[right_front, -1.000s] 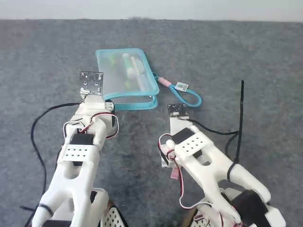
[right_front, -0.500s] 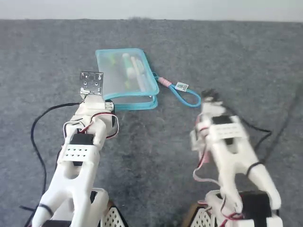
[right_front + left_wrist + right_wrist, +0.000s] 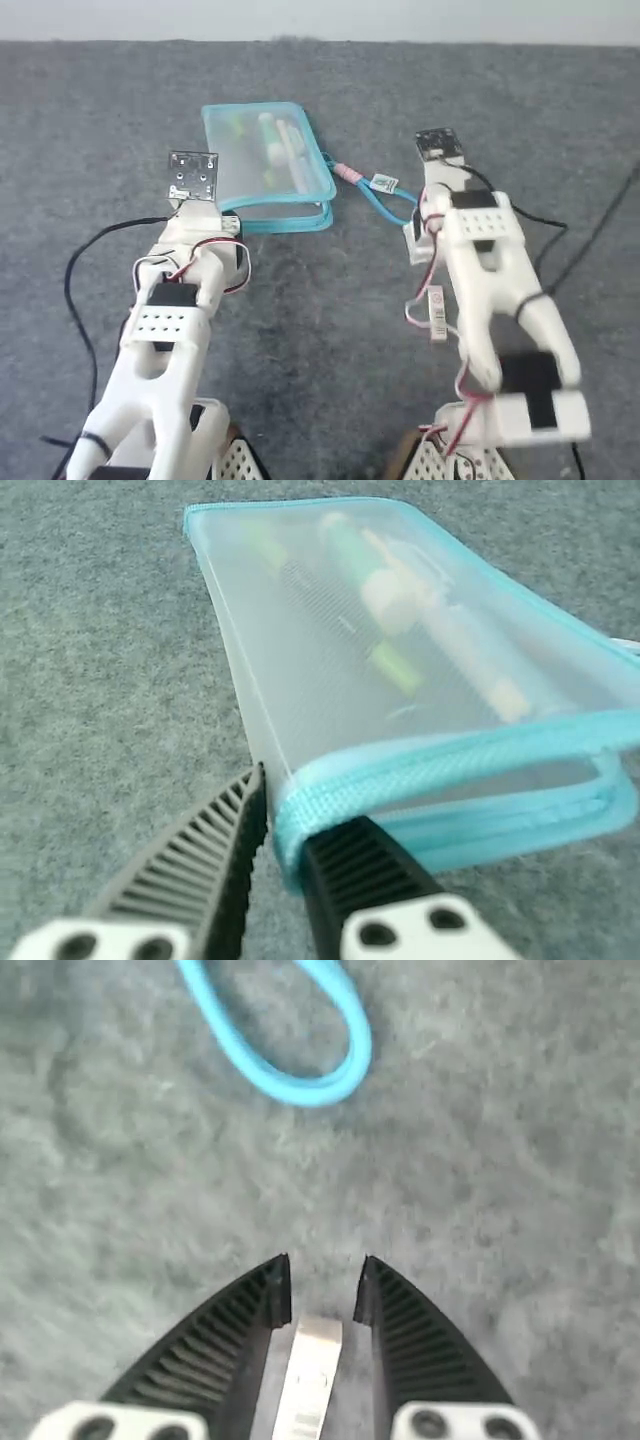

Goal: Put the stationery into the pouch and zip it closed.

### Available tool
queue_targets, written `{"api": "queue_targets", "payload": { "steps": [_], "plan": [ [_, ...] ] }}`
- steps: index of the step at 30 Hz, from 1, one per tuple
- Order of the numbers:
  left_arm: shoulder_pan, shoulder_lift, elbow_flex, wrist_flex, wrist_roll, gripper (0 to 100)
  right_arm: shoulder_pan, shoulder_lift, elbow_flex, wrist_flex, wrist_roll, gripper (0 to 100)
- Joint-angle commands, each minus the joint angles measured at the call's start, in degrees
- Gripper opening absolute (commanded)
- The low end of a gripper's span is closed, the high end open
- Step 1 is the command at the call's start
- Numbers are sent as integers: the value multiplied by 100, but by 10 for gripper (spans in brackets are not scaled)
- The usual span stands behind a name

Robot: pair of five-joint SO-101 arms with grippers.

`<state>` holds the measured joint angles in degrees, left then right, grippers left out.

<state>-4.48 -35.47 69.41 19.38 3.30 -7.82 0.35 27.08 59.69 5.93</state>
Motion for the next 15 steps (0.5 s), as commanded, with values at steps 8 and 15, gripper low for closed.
{"api": "queue_targets", "payload": {
  "steps": [8, 15],
  "plan": [
    [-9, -70, -119, -185, -18, 12, -119, 110, -422, 365, 782, 395],
    [-9, -70, -119, -193, -18, 12, -110, -1059, -185, 1147, 738, 264]
  ]
}}
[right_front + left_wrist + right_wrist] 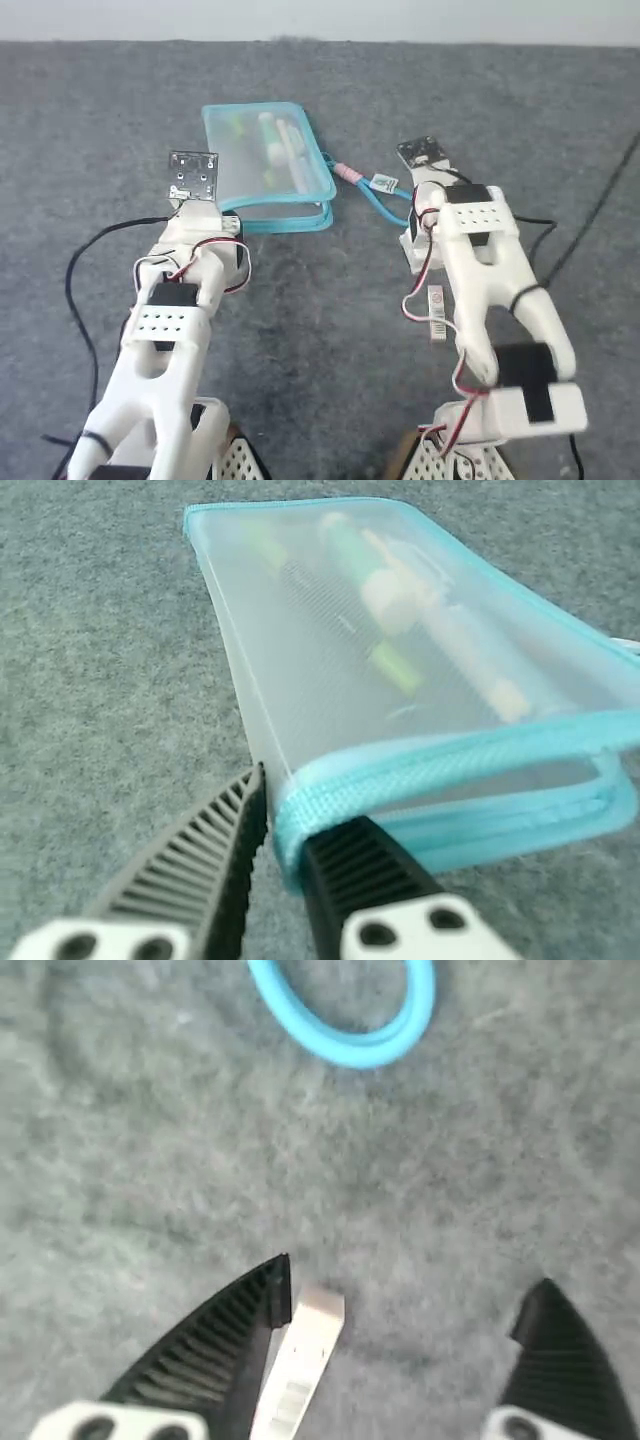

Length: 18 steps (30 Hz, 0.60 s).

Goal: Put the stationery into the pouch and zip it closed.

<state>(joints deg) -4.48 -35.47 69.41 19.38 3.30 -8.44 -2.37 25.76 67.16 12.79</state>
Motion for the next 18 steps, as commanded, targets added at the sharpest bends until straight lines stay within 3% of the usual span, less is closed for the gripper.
{"api": "queue_targets", "payload": {
  "steps": [1, 9, 18],
  "plan": [
    [-9, -79, -119, -193, -18, 12, -66, -980, 141, 505, 44, 245],
    [-9, -79, -119, -193, -18, 12, -207, -2229, 2338, 136, 62, 213],
    [-9, -62, -119, -185, -18, 12, -207, -2237, 3147, -602, 53, 212]
  ]
}}
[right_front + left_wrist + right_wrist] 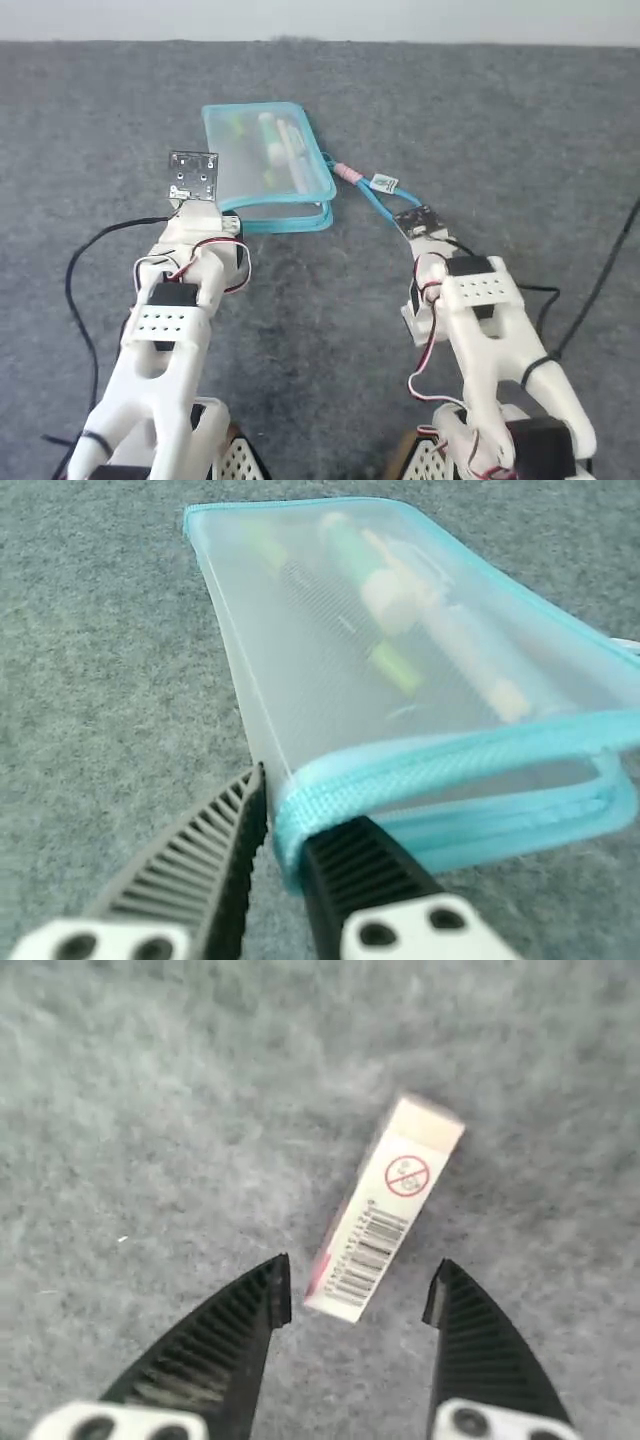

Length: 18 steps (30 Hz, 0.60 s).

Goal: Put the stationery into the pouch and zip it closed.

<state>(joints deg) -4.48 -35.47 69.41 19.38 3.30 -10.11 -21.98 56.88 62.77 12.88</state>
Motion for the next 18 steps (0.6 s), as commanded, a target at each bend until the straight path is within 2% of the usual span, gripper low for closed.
{"api": "queue_targets", "payload": {
  "steps": [1, 12, 18],
  "plan": [
    [-9, -62, -119, -185, -18, 12, -40, -277, 88, -189, 44, 212],
    [-9, -44, -119, -185, -26, 12, -22, -277, 484, -673, 44, 201],
    [-9, -44, -119, -185, -26, 12, -13, -321, 466, -664, 105, 42]
  ]
}}
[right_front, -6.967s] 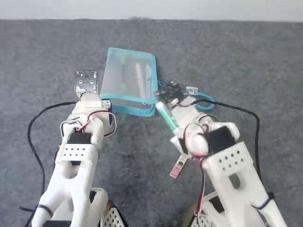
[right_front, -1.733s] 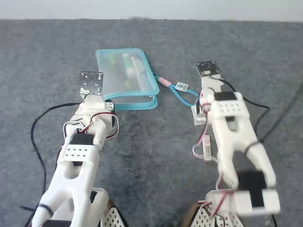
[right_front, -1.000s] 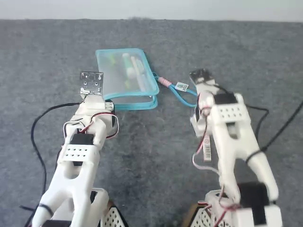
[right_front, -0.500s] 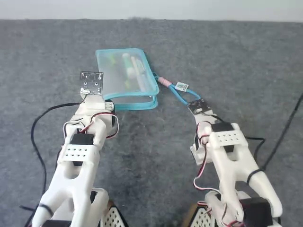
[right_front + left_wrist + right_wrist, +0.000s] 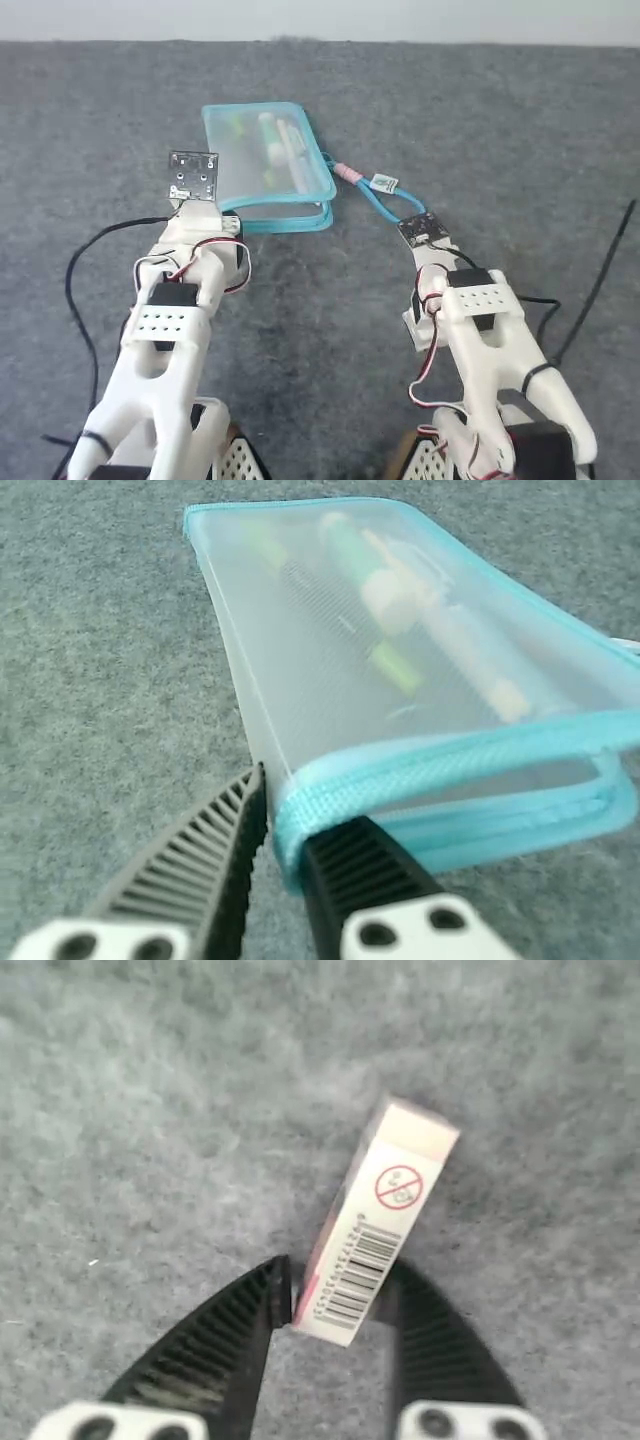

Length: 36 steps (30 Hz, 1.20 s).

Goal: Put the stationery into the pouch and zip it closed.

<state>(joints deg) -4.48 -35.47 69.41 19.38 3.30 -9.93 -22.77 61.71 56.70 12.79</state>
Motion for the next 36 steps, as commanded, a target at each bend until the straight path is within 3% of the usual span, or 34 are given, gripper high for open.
{"api": "queue_targets", "payload": {
  "steps": [1, 8, 13, 20, 26, 36],
  "plan": [
    [-9, -44, -119, -185, -26, 12, -31, -259, -18, -40, 114, 35],
    [-9, -44, -119, -185, -26, 12, 207, -277, -598, 681, 501, 24],
    [-9, -44, -119, -185, -26, 12, 136, -277, -1855, 1411, 325, 6],
    [0, -44, -119, -193, -26, 12, -1411, -215, -3754, 2404, 176, 6],
    [0, -44, -119, -193, -26, 12, -2598, -145, -4290, 2387, 229, 8],
    [26, -44, -119, -193, -26, 12, -2686, 1701, -4853, 1437, 176, 8]
  ]
}}
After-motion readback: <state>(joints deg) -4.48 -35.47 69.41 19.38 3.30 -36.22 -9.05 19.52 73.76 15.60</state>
